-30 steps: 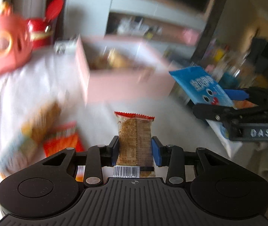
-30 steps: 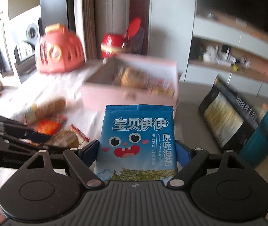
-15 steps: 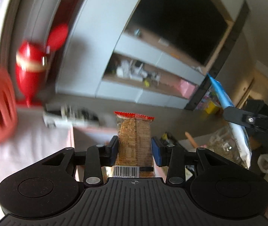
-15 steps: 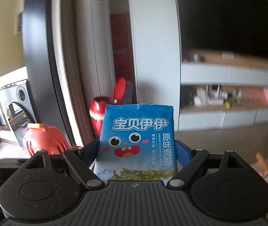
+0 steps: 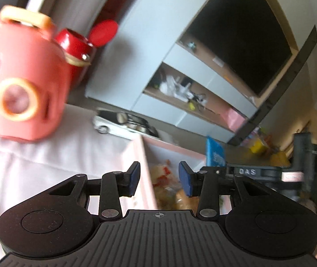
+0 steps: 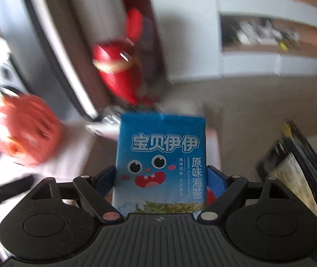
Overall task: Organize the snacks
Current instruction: 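Carry the seaweed pack and biscuit pack into the pink box and open both grippers, then grasp the long bread stick pack with the left gripper while the right grasps the red spicy pack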
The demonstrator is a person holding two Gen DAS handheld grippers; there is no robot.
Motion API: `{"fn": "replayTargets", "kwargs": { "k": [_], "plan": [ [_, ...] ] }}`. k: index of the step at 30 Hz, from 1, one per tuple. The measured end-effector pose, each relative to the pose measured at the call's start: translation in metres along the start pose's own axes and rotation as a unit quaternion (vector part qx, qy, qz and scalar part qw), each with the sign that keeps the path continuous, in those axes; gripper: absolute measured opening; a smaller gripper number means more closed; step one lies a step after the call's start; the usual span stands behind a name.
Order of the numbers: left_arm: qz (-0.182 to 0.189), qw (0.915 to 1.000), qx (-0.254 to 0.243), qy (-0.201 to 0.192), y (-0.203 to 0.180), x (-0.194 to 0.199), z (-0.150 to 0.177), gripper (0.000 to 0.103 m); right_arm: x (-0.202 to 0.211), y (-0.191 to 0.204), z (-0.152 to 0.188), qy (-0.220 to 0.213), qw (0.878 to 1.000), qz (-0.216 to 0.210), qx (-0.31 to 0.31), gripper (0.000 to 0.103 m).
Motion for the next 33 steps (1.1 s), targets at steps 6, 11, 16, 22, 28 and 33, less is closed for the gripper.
{"fn": "replayTargets", "kwargs": {
  "k": [6, 11, 16, 22, 28, 33],
  "plan": [
    [-0.023, 0.9996, 0.010, -0.009, 0.025, 0.049, 0.029, 0.043, 0.007, -0.019, 0.009, -0.005, 0.995, -0.059, -0.075, 0.087],
    [-0.022, 0.9997, 0.006, 0.012, 0.034, 0.068, 0.063, 0.043, 0.021, -0.022, 0.008, -0.009, 0.986, -0.139, -0.096, 0.088],
    [-0.043, 0.9991, -0.003, 0.002, 0.046, 0.088, 0.075, 0.043, 0.052, -0.011, 0.011, -0.075, 0.989, -0.100, -0.082, 0.092],
    [-0.080, 0.9962, 0.022, -0.027, 0.067, 0.106, 0.073, 0.043, 0.073, 0.053, 0.071, -0.077, 0.993, -0.042, 0.073, 0.092],
    [-0.073, 0.9973, 0.005, -0.009, 0.062, 0.099, 0.079, 0.043, 0.068, 0.106, 0.156, -0.055, 0.987, -0.064, 0.136, 0.092],
    [-0.073, 0.9973, 0.003, -0.002, 0.056, 0.092, 0.086, 0.043, 0.061, 0.142, 0.195, -0.025, 0.982, -0.116, 0.150, 0.092]
  ]
}}
Point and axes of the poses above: each gripper's, at about its wrist camera, not at the fingertips, and x roughly against the way its jaws point, y to its left, z to its underside, the point moved 3 cm from there along -x, roughly the way its jaws point, and after that the axes turned 5 degrees about x, right-handed, at the moved point
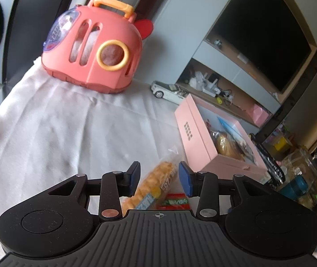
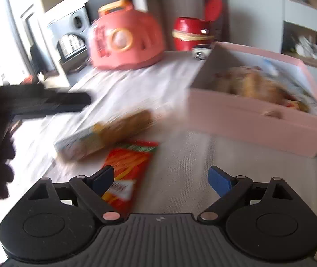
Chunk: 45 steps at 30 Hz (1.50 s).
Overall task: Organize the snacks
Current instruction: 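Grasp the long bread stick pack with the left gripper while the right grasps the red spicy pack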
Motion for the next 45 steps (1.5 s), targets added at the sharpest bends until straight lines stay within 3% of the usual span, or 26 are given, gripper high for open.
{"fn": "replayTargets", "kwargs": {
  "k": [8, 12, 17, 22, 25, 32, 39, 45],
  "plan": [
    [-0.024, 0.9996, -0.015, 0.006, -0.001, -0.004, 0.005, 0.043, -0.021, 0.059, 0.008, 0.027, 0.996, 0.003, 0.085, 0.092],
    [-0.032, 0.9990, -0.027, 0.016, -0.001, -0.007, 0.009, 0.043, -0.018, 0.060, 0.017, 0.016, 0.992, 0.047, 0.119, 0.092],
    [-0.042, 0.9973, -0.056, 0.026, -0.008, -0.013, 0.015, 0.043, -0.004, 0.013, 0.025, 0.014, 0.993, 0.100, 0.060, 0.093],
    [-0.073, 0.9899, -0.112, 0.045, -0.019, -0.031, 0.020, 0.044, 0.010, -0.023, 0.039, 0.005, 0.995, 0.097, -0.005, 0.098],
    [-0.088, 0.9862, -0.127, 0.058, -0.019, -0.039, 0.020, 0.046, 0.009, -0.025, 0.041, -0.004, 0.995, 0.104, -0.002, 0.099],
    [-0.067, 0.9906, -0.086, 0.084, -0.014, -0.026, 0.022, 0.043, 0.008, -0.025, 0.043, -0.011, 0.995, 0.104, -0.005, 0.100],
    [-0.033, 0.9835, -0.121, 0.130, -0.033, -0.006, 0.050, 0.041, 0.003, -0.025, 0.040, -0.011, 0.994, 0.104, -0.008, 0.103],
    [-0.063, 0.9834, -0.119, 0.121, -0.030, -0.007, 0.056, 0.042, 0.003, -0.027, 0.040, -0.005, 0.996, 0.093, 0.005, 0.103]
  ]
}}
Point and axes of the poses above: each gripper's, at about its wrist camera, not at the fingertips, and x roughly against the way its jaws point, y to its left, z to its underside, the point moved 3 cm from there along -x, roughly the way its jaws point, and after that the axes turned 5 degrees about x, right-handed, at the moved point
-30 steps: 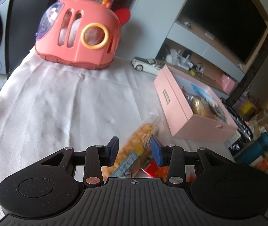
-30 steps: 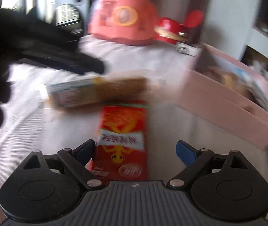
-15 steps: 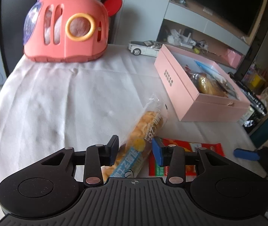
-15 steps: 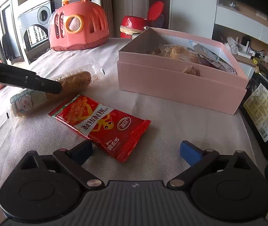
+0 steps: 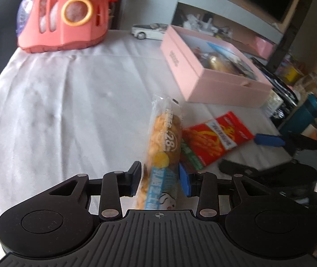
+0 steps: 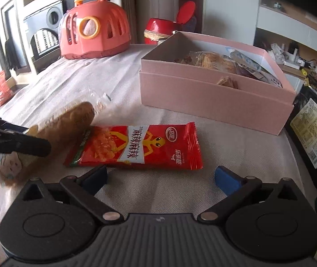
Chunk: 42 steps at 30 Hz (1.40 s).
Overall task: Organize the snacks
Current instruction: 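Grasp the long bread stick pack with the left gripper while the right grasps the red spicy pack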
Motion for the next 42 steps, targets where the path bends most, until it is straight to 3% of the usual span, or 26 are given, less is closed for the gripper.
{"fn": "replayTargets", "kwargs": {
  "k": [3, 6, 10, 16, 20, 22, 29, 35, 42],
  "plan": [
    [-0.011, 0.9997, 0.017, -0.015, 0.008, 0.001, -0.003, 0.043, 0.003, -0.005, -0.001, 0.019, 1.000, -0.017, 0.012, 0.103],
    [-0.007, 0.9992, 0.033, -0.021, 0.012, 0.001, -0.006, 0.043, 0.011, -0.010, -0.005, 0.020, 0.999, -0.021, -0.020, 0.102],
    [-0.013, 0.9990, 0.031, -0.030, 0.013, 0.005, -0.006, 0.043, 0.004, -0.002, -0.015, 0.049, 0.994, -0.077, -0.068, 0.103],
    [-0.016, 0.9986, 0.037, -0.033, 0.018, 0.009, -0.006, 0.043, -0.025, 0.018, -0.043, 0.049, 0.996, -0.064, -0.049, 0.102],
    [-0.016, 0.9990, 0.030, -0.029, 0.014, 0.008, -0.003, 0.043, -0.050, 0.027, -0.056, 0.038, 0.999, 0.003, -0.016, 0.102],
    [-0.014, 0.9992, 0.026, -0.026, 0.011, 0.007, -0.002, 0.043, -0.051, 0.031, -0.055, 0.031, 0.999, 0.014, -0.010, 0.100],
    [-0.004, 0.9997, 0.018, -0.019, 0.003, 0.000, 0.001, 0.043, -0.021, 0.018, -0.031, 0.015, 1.000, -0.004, 0.018, 0.086],
    [0.010, 0.9998, 0.009, -0.011, -0.009, -0.002, 0.002, 0.044, 0.008, -0.021, 0.000, 0.015, 1.000, 0.021, -0.010, 0.087],
    [0.006, 0.9997, 0.020, -0.013, -0.011, -0.017, -0.007, 0.043, 0.012, -0.031, 0.013, 0.001, 0.999, 0.029, -0.019, 0.098]
  ]
}}
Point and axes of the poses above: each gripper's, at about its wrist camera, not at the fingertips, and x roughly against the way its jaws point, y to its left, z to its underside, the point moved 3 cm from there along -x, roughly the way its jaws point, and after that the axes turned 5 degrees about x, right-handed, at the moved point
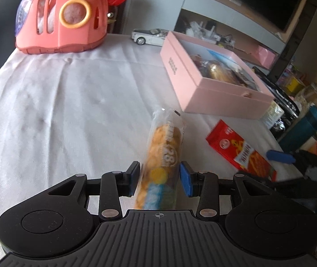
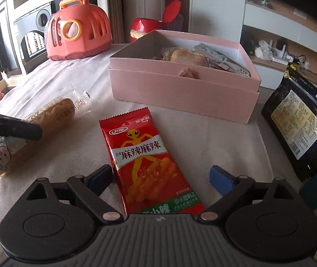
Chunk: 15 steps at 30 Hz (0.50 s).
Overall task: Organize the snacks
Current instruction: 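Lift the bread stick pack with the left gripper while the right lifts the red pack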
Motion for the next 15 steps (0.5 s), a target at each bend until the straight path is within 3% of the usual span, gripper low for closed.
{"fn": "replayTargets", "kwargs": {
  "k": [8, 15],
  "plan": [
    [0.000, 0.9996, -0.026, 0.006, -0.005, -0.004, 0.005, 0.041, 0.002, 0.000, 0.004, -0.003, 1.000, -0.009, 0.002, 0.103],
    [0.024, 0.9997, -0.001, 0.000, 0.001, 0.005, 0.017, 0.041, 0.002, 0.001, 0.003, 0.004, 1.000, -0.009, 0.008, 0.103]
  ]
}}
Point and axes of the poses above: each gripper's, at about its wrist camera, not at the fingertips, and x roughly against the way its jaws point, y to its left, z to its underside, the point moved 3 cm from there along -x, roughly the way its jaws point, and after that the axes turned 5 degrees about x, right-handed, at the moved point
